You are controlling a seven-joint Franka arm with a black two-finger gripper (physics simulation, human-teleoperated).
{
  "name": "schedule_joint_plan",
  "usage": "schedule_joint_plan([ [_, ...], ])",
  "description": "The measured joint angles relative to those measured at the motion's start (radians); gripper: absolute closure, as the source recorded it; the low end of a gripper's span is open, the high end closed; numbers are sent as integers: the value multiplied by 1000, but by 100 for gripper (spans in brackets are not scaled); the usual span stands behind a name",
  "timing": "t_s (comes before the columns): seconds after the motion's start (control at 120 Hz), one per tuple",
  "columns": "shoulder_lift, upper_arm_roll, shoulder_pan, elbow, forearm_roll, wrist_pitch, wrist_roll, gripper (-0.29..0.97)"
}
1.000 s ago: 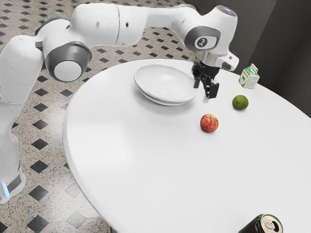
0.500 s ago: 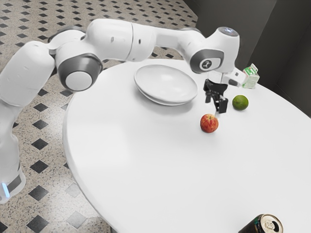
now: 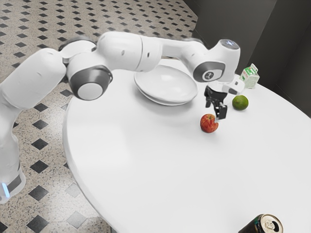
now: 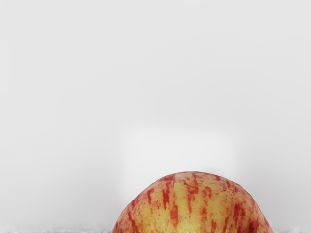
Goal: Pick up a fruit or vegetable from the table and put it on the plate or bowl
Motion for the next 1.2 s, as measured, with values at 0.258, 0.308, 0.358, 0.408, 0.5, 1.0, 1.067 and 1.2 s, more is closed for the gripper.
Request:
schedule_joint_plan([
  [0.258,81,-48,49,91,3,-62,4,0],
  [0.308,86,-50,51,92,3,-69,4,0],
  [0.358,91,-50,51,93,3,-74,5,0],
  [0.408,96,-50,51,93,3,-78,5,0],
  [0.5,102,-50,50,93,3,-82,5,8],
  [1.0,-71,-45,45,-5,94,-105,-25,71],
  [1.067,-148,-44,45,-82,106,-109,-32,69],
  [1.2,-240,5,46,-121,132,-124,-38,49],
])
